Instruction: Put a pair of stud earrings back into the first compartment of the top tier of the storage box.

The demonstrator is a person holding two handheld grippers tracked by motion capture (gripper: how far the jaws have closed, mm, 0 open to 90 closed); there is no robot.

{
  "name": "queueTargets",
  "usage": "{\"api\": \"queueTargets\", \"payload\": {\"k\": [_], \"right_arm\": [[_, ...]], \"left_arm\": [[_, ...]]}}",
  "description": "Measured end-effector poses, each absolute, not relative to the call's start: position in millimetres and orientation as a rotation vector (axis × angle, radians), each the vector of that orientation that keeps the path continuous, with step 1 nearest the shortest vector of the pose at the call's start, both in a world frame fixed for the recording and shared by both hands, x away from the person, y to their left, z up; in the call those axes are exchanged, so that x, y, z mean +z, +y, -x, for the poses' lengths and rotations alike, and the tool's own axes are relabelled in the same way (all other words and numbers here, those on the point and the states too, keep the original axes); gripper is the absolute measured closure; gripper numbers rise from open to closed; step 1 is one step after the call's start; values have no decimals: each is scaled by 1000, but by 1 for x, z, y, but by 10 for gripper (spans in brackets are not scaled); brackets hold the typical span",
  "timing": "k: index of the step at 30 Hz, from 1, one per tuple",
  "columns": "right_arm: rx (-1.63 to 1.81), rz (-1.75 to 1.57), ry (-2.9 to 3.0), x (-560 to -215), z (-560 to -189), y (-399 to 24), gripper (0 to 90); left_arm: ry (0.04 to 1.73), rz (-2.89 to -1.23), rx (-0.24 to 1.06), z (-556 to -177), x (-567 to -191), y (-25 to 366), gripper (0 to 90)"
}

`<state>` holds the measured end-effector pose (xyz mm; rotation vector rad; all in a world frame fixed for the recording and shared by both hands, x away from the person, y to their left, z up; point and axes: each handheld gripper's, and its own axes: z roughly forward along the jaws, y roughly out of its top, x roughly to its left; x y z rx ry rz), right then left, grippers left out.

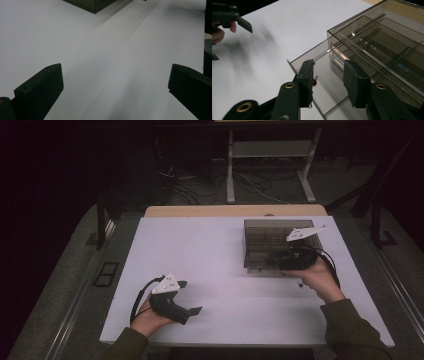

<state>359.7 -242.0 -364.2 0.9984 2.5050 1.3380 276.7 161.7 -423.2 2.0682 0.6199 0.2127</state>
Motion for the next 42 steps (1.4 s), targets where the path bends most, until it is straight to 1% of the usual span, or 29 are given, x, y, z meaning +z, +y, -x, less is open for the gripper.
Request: {"api": "queueTargets", "payload": {"k": [5,12,22,33,42], "right_arm": [[1363,-994,2486,-359,-352,-249,517],[1399,-977,2480,-355,-344,-256,474],[1453,-947,2456,-356,-313,-269,397],[1427,-944,2459,-369,-285,-281,393],[1386,-980,2463,-386,-271,-295,394]], "left_arm": [[615,-2071,206,-278,-423,161,0],[626,-2058,203,-279,-424,163,0],[636,-2051,199,-278,-424,163,0],[632,-2063,196,-278,-424,164,0],[625,-2069,195,-278,-424,164,0]]}}
